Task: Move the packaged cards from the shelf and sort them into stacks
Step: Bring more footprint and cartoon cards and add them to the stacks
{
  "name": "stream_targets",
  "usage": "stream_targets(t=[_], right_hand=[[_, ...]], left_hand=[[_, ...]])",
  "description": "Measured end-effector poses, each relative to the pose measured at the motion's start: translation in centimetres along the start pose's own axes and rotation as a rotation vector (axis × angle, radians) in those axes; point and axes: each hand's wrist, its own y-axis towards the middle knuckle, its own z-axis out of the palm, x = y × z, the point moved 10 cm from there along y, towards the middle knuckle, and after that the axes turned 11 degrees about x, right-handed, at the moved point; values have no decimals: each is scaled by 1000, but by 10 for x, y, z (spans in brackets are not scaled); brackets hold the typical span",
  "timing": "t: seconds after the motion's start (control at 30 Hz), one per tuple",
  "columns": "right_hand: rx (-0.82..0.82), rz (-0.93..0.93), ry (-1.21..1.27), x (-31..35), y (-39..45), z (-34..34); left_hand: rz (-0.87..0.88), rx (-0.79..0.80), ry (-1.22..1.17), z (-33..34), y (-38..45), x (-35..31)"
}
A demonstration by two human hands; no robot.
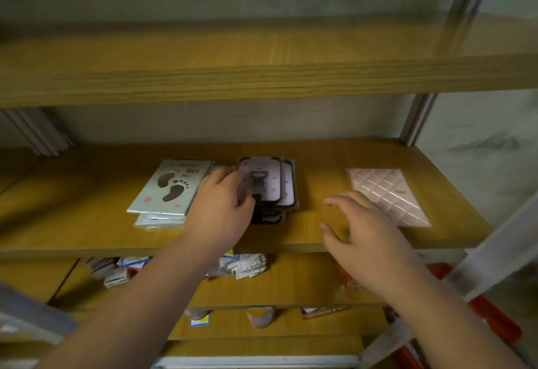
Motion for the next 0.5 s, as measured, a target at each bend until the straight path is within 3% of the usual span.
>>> stream_targets(t=[0.17,0.5], right_hand=[[5,-55,35,17,17,7],[29,-201,106,106,34,50]], left_hand=[[63,-62,126,-13,-30,0],[-57,-96,134,-55,-88,71]])
